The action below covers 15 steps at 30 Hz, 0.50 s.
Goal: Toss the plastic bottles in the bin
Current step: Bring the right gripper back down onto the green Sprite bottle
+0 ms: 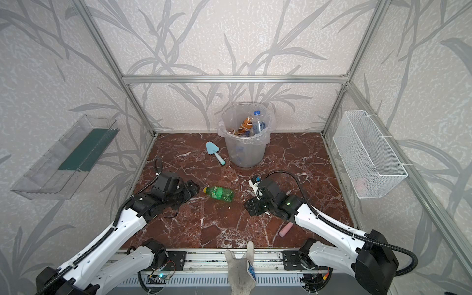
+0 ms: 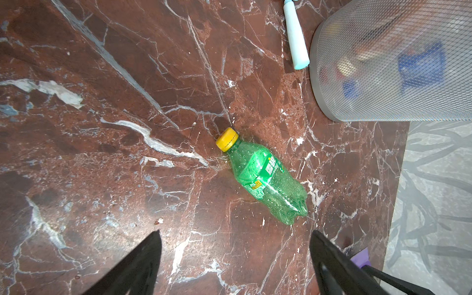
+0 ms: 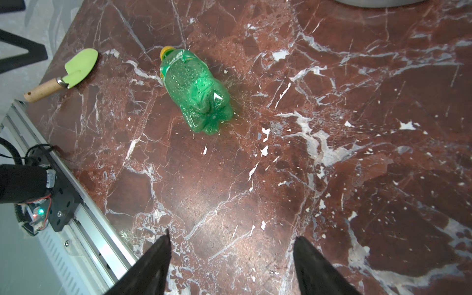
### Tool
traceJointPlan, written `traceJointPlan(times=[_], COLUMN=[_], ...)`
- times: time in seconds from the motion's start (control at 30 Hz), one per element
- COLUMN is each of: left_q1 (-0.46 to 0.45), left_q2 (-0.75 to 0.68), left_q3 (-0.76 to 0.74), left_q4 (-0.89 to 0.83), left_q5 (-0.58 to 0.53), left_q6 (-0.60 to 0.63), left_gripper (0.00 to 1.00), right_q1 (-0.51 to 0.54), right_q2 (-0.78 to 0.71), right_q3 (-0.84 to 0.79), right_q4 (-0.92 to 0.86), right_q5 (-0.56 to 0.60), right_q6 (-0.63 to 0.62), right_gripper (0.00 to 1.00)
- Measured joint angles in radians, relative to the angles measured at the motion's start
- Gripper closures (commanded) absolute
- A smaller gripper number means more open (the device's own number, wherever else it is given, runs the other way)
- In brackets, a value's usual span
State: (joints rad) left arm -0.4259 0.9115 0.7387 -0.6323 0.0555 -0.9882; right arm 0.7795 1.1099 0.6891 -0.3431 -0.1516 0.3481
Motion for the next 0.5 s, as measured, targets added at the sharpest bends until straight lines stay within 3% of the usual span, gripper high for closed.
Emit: traceJointPlan(times=[0.5], left_q1=[0.000], left_q2=[-0.041], left_q3=[-0.050], left_q4=[0.015], left_q5=[0.017], left_q6=[-0.012], left_gripper=[0.10], right_q1=[0.061], right_q2=[0.229], right_q3=[0.187], right_q4=[0.032], right_q5=[-0.016], right_q6=[-0.123], right_gripper=[0.23])
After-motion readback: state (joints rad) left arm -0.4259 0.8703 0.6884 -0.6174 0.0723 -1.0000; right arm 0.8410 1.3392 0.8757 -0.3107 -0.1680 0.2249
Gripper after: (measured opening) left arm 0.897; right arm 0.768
